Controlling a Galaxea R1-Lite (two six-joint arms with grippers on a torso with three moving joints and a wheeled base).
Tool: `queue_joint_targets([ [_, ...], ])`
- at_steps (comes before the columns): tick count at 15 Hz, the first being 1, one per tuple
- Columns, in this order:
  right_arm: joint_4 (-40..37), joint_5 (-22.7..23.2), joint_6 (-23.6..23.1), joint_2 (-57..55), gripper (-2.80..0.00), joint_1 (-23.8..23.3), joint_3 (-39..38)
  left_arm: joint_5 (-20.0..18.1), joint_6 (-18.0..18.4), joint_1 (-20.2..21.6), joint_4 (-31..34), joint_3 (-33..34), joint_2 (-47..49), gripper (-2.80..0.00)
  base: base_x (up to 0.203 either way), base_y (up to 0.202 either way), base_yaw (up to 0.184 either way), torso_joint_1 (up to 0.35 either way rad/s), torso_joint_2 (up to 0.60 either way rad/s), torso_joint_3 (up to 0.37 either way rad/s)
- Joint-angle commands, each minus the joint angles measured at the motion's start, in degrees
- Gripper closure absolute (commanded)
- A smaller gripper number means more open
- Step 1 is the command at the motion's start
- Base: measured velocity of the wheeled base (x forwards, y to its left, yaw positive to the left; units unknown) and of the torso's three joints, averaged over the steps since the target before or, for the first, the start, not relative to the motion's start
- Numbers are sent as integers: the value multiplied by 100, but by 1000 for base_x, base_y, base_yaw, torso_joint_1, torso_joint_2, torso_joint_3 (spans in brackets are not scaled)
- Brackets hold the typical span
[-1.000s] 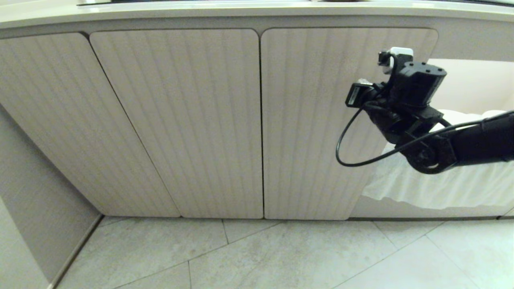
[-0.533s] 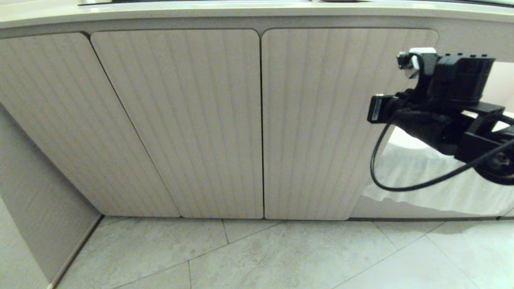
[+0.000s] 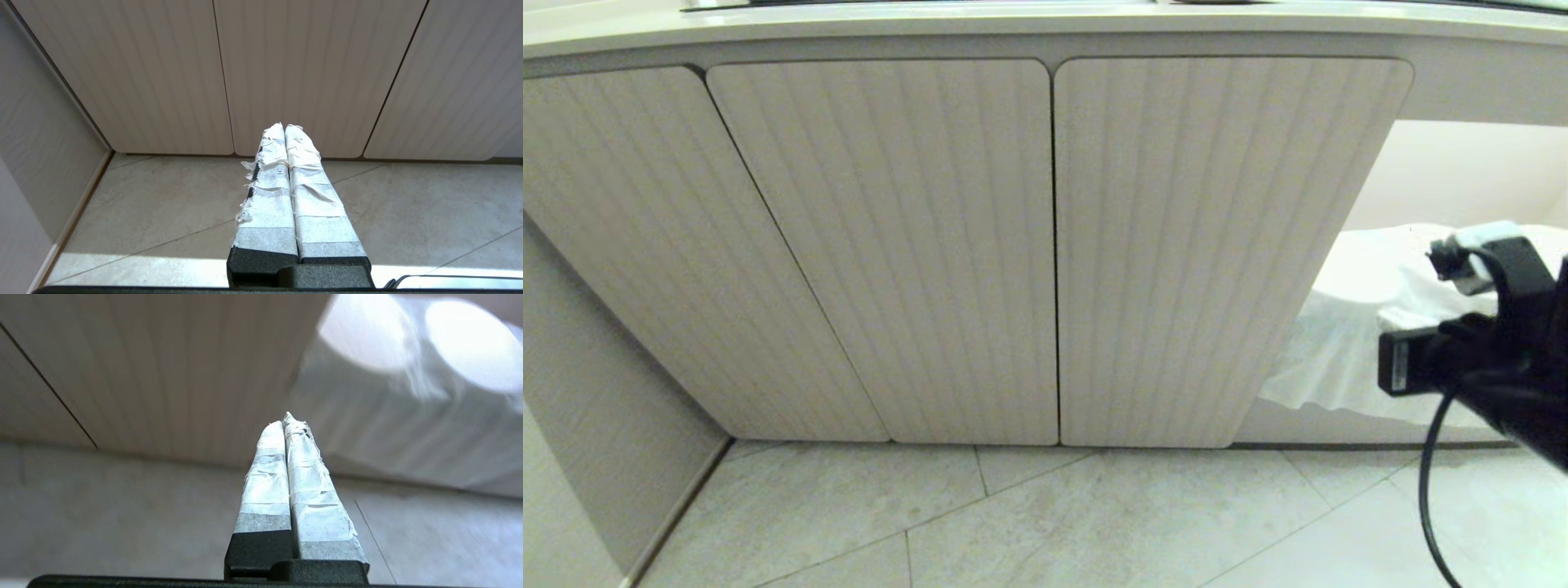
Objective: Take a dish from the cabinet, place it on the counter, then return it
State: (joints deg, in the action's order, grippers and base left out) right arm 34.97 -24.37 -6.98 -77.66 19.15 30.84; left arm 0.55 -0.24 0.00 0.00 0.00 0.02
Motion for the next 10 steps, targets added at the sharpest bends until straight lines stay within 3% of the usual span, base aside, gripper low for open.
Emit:
queue_joint_targets([
  [1, 229, -42, -124, 936, 0, -150, -1151, 7, -2, 0, 0, 0, -2, 0, 0, 0, 0, 0, 0, 0],
  [3, 419, -43, -338, 1848, 0, -487, -2237, 6, -2, 0, 0, 0, -2, 0, 0, 0, 0, 0, 0, 0],
  [5, 132, 22, -620, 2908, 0, -1052, -2754, 7, -2, 0, 0, 0, -2, 0, 0, 0, 0, 0, 0, 0],
  [8, -1193, 473, -837, 4626, 0, -1777, -2962, 7, -2, 0, 0, 0, -2, 0, 0, 0, 0, 0, 0, 0],
  [10, -2143, 1119, -901, 5697, 0, -2101, -3005, 7, -2, 0, 0, 0, -2, 0, 0, 0, 0, 0, 0, 0],
])
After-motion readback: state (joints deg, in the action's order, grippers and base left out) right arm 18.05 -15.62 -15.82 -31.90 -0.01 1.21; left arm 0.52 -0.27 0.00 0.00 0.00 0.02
